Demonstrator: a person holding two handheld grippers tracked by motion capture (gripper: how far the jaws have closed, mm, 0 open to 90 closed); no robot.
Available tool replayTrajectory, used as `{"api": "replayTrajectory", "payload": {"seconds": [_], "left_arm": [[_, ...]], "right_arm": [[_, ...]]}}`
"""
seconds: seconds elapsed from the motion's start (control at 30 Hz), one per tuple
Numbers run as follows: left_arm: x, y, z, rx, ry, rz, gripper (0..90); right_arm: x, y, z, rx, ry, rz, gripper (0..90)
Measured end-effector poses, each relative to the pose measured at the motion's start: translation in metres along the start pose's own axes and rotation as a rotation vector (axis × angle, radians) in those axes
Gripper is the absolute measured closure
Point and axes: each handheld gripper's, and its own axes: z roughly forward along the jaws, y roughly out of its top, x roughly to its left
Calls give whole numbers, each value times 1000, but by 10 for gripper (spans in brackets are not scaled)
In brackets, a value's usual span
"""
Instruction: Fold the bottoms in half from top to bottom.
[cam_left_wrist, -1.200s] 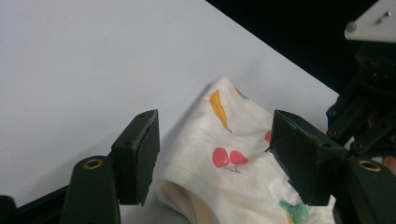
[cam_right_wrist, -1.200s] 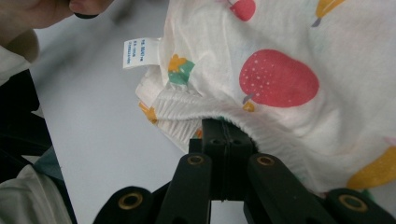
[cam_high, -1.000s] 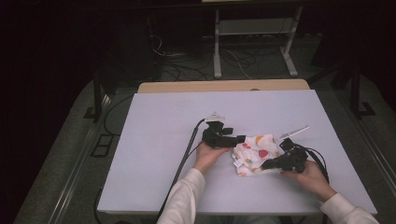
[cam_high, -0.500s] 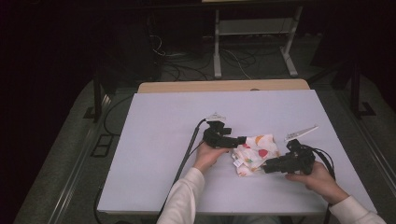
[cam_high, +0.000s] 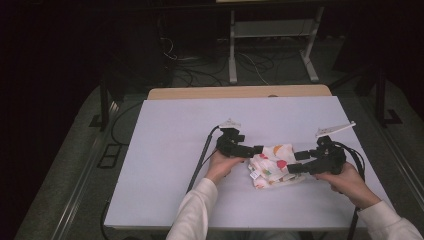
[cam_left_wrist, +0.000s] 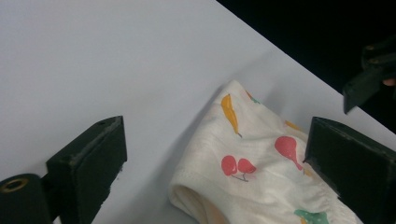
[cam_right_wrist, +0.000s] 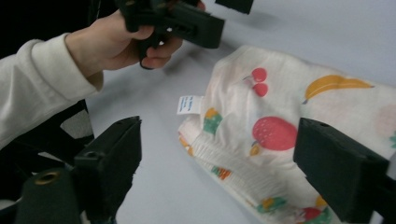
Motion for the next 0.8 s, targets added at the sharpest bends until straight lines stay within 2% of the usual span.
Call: {"api": "replayTrajectory", "payload": {"seconds": [0.13, 0.3, 0.47, 0.8], "left_arm": [[1, 0, -1, 7, 9, -5, 1], [3, 1, -1, 2, 9, -13, 0], [4, 3, -2, 20, 6, -12, 0], [5, 10, -3, 17, 3, -3, 0]], "right_arm": [[-8, 4, 0, -21, -14, -7, 64], [-15, 12, 0, -37, -50, -16, 1], [-24, 19, 0, -36, -76, -14, 0], [-43, 25, 0, -45, -99, -3, 0]]}}
